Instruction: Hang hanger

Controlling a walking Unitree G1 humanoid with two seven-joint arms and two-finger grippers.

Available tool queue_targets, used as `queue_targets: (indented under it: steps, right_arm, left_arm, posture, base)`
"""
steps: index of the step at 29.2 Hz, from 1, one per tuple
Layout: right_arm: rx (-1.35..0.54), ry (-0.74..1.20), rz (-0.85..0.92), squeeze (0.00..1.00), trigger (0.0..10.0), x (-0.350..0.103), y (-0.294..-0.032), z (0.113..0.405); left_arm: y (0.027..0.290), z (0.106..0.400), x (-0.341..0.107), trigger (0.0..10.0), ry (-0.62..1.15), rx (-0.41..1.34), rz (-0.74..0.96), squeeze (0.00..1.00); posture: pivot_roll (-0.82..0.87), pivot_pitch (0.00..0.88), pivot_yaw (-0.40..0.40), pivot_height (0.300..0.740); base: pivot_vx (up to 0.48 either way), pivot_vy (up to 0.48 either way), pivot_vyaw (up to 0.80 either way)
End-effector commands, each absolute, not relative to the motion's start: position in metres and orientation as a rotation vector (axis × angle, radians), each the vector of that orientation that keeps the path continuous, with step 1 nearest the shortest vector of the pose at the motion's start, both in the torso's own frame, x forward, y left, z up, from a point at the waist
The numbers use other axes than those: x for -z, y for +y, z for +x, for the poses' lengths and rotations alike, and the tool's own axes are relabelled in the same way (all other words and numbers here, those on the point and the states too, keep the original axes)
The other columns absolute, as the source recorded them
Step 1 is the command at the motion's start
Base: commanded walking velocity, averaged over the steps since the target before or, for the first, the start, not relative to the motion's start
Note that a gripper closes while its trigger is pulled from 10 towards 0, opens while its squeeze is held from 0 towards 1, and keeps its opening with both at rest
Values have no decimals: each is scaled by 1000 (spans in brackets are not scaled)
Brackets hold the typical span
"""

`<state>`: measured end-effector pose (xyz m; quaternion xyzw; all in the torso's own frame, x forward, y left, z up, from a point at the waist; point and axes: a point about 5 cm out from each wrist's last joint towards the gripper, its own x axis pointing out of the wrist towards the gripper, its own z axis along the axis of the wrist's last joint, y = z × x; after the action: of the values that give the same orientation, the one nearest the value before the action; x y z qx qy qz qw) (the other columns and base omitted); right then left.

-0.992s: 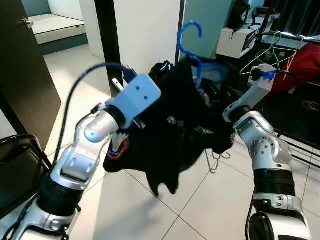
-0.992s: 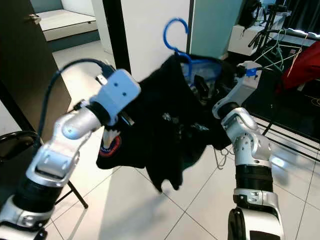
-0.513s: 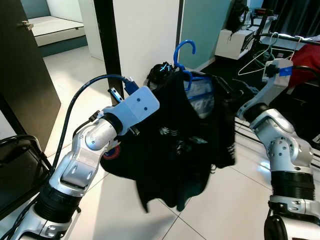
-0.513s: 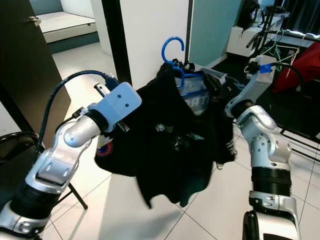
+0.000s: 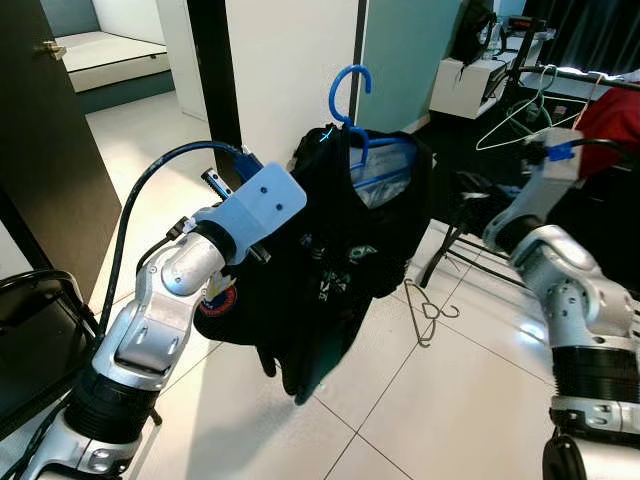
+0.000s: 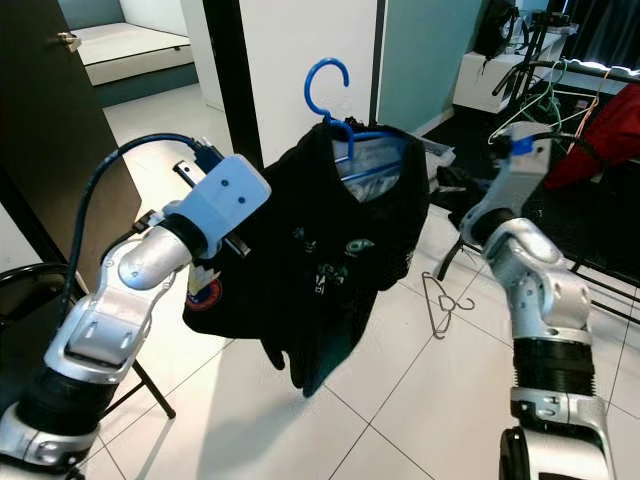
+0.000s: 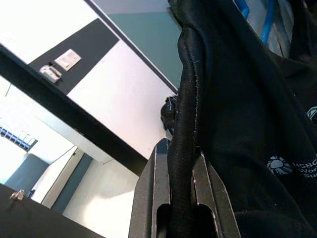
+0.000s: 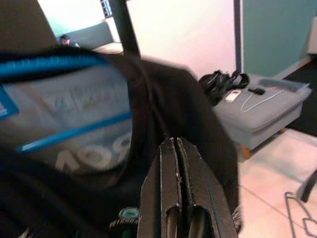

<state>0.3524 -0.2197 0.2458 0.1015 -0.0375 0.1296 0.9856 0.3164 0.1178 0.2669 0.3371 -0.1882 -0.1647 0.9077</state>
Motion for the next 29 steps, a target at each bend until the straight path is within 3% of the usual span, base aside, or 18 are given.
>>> queue_targets:
  steps: [1, 2, 3, 4, 11, 14, 15, 17, 18, 19, 29]
  right_arm:
    - [-280, -52, 208, 0, 4000, -241, -216, 353]
    - [-304, -68, 236, 0, 10000, -244, -213, 353]
    - [-310, -79, 254, 0, 10000, -245, -211, 353]
    - [-299, -78, 248, 1000, 10000, -244, -212, 354]
    - [-226, -40, 260, 1000, 10000, -235, -219, 357]
    - [-223, -58, 392, 1000, 10000, -231, -220, 356]
    - [-242, -94, 494, 471, 10000, -232, -220, 355]
    - [-242, -94, 494, 471, 10000, -232, -220, 355]
    - [-259, -124, 568, 71, 10000, -234, -220, 354]
    - [-287, -156, 635, 0, 10000, -237, -219, 352]
    - [-412, -264, 736, 0, 10000, -255, -208, 348]
  left_arm:
    - [118, 312, -282, 10000, -454, 314, 669, 0]
    - [115, 311, -285, 10000, -468, 318, 660, 0]
    - [113, 310, -287, 10000, -479, 322, 652, 0]
    - [112, 309, -289, 10000, -489, 322, 640, 0]
    - [108, 306, -297, 10000, -529, 319, 601, 0]
    - [105, 303, -305, 10000, -571, 319, 571, 0]
    - [104, 302, -306, 10000, -583, 323, 564, 0]
    - [104, 302, -306, 10000, -583, 323, 564, 0]
    - [103, 301, -307, 10000, -590, 326, 560, 0]
    - [101, 300, -307, 10000, -592, 333, 559, 0]
    - [94, 296, -305, 10000, -600, 356, 556, 0]
  posture:
    - [0, 4, -22, 740]
    - [1, 3, -23, 740]
    - [1, 3, -24, 740]
    - [1, 3, -24, 740]
    - [-3, 5, -26, 740]
    - [-5, 4, -26, 740]
    - [-3, 2, -27, 740]
    - [-3, 2, -27, 740]
    - [-3, 0, -27, 740]
    - [-3, 0, -27, 740]
    - [-1, 0, -26, 740]
  base:
    - [0, 0, 0]
    - [0, 0, 0]
    - [0, 0, 0]
    - [0, 0, 0]
    - [0, 0, 0]
    - [0, 0, 0]
    - [0, 0, 0]
    - [0, 0, 0]
    - [0, 0, 0]
    - [0, 0, 0]
    - [0, 0, 0]
